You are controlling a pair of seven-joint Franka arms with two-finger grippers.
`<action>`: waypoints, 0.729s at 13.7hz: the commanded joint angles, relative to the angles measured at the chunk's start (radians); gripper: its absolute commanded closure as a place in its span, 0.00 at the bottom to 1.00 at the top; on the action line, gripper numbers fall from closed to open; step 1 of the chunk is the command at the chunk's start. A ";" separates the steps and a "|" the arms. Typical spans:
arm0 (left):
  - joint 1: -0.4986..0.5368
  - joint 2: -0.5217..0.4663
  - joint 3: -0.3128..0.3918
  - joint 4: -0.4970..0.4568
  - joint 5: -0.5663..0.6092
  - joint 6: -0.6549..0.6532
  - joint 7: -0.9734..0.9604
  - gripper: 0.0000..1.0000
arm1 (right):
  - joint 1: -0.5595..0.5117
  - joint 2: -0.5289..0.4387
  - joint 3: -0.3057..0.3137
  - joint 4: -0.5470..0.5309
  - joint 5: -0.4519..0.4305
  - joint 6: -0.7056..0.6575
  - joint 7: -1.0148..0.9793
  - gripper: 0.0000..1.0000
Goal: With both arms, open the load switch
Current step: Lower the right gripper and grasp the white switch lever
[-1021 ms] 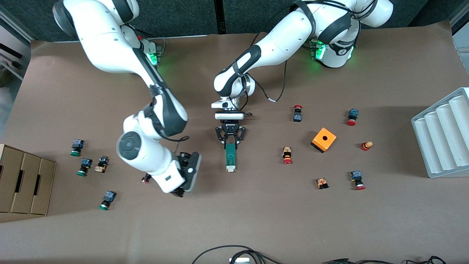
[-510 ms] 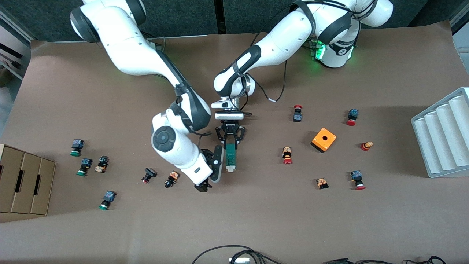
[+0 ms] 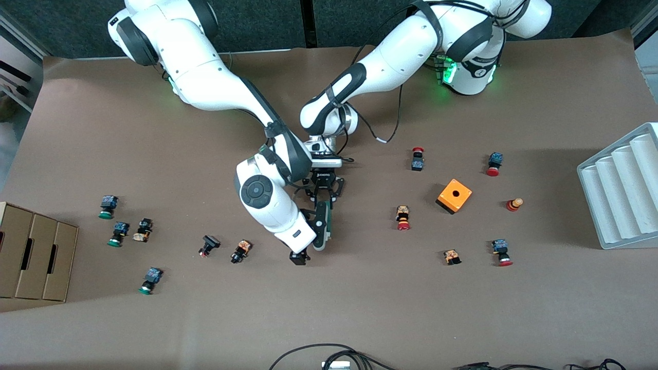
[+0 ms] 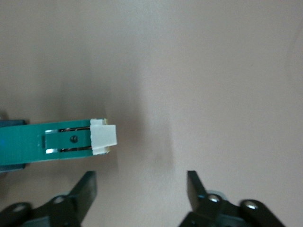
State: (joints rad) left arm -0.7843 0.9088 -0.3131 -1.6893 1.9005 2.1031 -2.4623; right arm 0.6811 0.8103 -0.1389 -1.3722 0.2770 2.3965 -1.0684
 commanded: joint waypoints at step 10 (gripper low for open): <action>-0.044 0.036 0.011 0.007 0.018 -0.087 -0.058 0.51 | 0.067 0.072 -0.045 0.028 0.047 0.104 -0.009 0.38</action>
State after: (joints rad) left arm -0.8082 0.9322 -0.3107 -1.6771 1.9175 2.0363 -2.4795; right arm 0.7288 0.8604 -0.1644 -1.3658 0.2786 2.4702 -1.0641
